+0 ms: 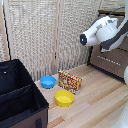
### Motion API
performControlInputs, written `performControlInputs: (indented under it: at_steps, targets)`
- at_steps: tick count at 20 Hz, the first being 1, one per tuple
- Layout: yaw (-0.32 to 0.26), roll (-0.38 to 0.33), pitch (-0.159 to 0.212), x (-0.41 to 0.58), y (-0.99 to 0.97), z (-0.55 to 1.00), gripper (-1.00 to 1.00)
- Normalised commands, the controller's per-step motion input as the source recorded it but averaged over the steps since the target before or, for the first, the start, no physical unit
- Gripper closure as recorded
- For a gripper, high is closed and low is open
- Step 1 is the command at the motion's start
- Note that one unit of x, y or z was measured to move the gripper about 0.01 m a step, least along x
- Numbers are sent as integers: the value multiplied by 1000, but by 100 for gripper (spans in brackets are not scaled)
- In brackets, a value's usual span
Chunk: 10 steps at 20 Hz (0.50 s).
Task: Locate and clasp the grip of the topmost drawer. Steadily and circumspectly yank the drawer open. Discover and seize the nutrition bar using your clamp. Deposit the nutrition bar in the accessible drawer. Unclench the nutrition bar.
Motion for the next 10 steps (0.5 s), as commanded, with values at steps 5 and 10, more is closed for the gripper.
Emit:
performControlInputs:
  at_steps: [5, 10]
  targets:
    - [-31, 131, 46, 27, 466, 0, 100]
    - [0, 91, 85, 139, 842, -117, 100]
